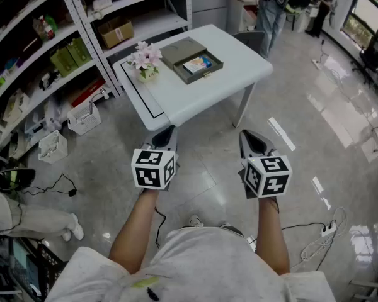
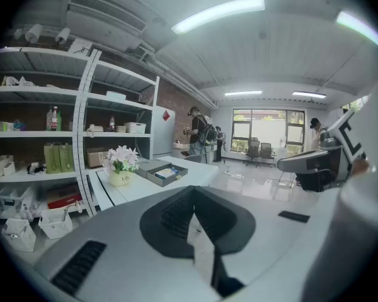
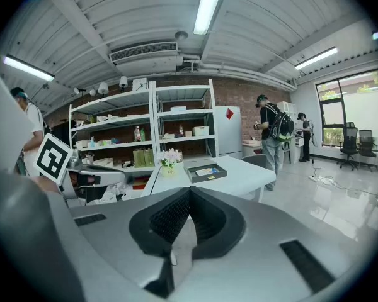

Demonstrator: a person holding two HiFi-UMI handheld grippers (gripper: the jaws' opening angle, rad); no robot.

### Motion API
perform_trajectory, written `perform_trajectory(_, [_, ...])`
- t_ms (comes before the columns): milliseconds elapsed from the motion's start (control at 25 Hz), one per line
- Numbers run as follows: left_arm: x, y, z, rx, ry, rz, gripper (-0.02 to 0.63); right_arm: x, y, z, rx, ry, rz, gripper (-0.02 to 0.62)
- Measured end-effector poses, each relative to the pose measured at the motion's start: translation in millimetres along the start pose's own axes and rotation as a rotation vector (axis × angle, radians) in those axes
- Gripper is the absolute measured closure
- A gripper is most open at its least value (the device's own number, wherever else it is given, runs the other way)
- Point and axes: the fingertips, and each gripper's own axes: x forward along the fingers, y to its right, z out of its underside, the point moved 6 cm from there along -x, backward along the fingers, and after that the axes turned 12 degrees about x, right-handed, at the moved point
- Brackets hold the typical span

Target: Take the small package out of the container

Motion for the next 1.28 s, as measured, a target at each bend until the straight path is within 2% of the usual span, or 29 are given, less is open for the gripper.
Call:
perform_trajectory(160, [0, 1, -2, 0.021, 0.007, 0.021, 0.6, 1, -4, -3, 0.006, 0.017, 0.004, 0.589])
perform_trajectory(520, [13, -5, 1, 0.004, 0.01, 0.033, 0.598, 16, -4, -1, 0.005, -0.002, 0.0, 0.589])
perform_trajectory(720, [26, -9, 0, 0.0, 0.004, 0.037, 0.576, 31, 1, -2, 0.005, -0.01, -0.011, 0.589])
perform_trajectory(1280, [109, -19, -13, -0.014, 0.004, 0.004, 0.505, 101, 60, -27, 0.01, -0.03, -0.065, 0.589])
